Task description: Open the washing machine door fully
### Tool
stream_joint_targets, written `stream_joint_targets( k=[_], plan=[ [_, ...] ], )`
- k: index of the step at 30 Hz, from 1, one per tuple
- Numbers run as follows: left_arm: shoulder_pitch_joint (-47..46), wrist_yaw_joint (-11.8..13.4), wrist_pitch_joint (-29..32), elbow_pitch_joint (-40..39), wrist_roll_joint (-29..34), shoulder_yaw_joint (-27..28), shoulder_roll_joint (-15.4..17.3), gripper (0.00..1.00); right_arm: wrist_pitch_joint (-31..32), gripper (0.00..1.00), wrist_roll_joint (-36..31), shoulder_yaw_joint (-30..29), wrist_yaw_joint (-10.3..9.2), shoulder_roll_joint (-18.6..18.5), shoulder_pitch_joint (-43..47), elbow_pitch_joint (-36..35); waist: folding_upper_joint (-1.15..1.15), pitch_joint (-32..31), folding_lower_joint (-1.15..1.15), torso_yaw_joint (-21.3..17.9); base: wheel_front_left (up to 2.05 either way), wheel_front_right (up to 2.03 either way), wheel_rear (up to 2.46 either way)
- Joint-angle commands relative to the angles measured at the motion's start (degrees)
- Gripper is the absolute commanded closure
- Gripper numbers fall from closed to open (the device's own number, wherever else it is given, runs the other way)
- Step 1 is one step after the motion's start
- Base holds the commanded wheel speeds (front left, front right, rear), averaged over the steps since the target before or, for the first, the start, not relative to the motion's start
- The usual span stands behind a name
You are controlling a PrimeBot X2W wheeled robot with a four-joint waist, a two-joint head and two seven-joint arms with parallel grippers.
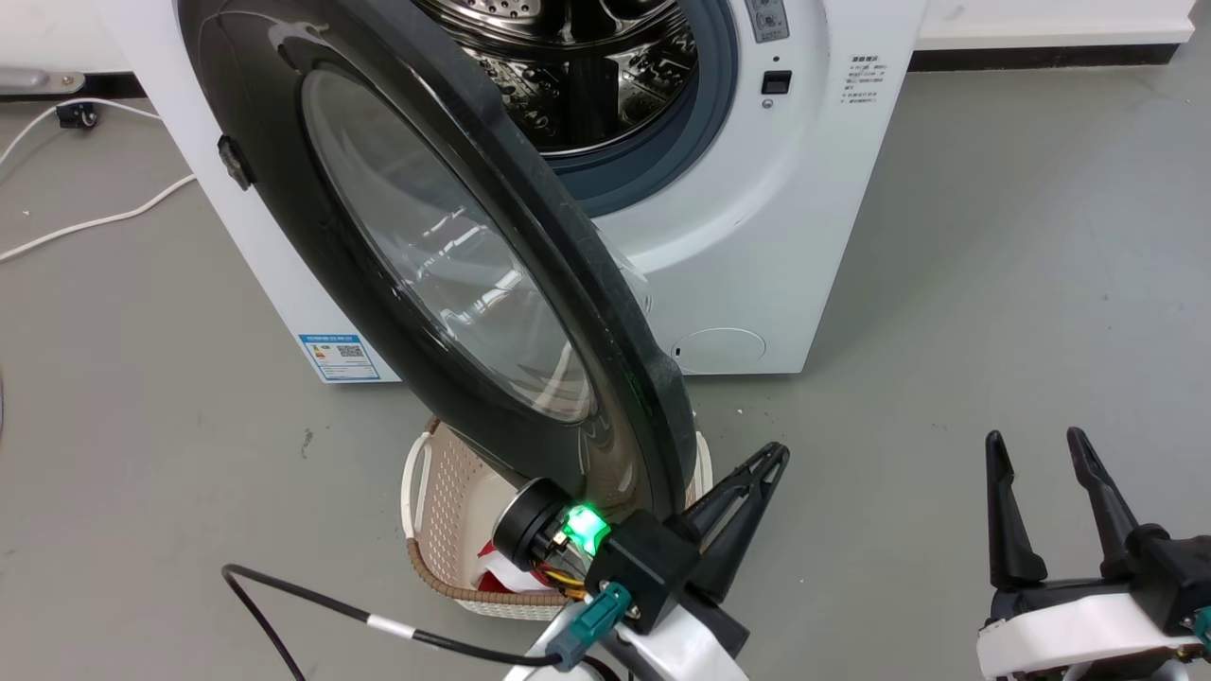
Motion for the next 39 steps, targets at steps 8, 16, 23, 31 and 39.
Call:
stream_joint_targets(
  k=[8, 16, 23, 31, 39],
  plan=[
    [-4.3, 2.2, -2.1, 6.5, -1.8, 1.2, -0.5, 1.0, -0.2, 0.0, 0.3, 1.3, -0.02, 0.2, -1.4, 0.8, 0.0, 0.6, 0.0, -1.1, 0.0, 0.0, 0.0],
    [-8.4, 5.2, -3.6, 10.8, -3.5, 1.8, -0.6, 1.0, -0.3, 0.0, 0.5, 1.6, -0.02, 0.2, -1.8, 1.3, 0.0, 1.2, 0.0, -2.1, 0.0, 0.0, 0.0],
    [-10.7, 7.2, -4.6, 13.9, -5.0, 1.9, -0.5, 1.0, -0.1, 0.0, 0.9, 1.8, -0.02, 0.2, -1.9, 1.9, 0.0, 1.1, 0.0, -2.2, 0.0, 0.0, 0.0],
    [-10.9, 9.6, -4.6, 15.4, -6.2, 1.6, -0.4, 1.0, -0.2, 0.0, 1.3, 2.0, -0.02, 0.2, -1.8, 2.2, 0.0, 1.0, 0.0, -2.2, 0.0, 0.0, 0.0],
    [-6.1, 13.1, -3.7, 11.0, -6.7, 3.7, 2.5, 1.0, -0.4, 0.0, 1.6, 1.9, -0.02, 0.2, -1.4, 2.5, 0.0, 0.3, 0.0, -1.9, 0.0, 0.0, 0.0]
  ],
)
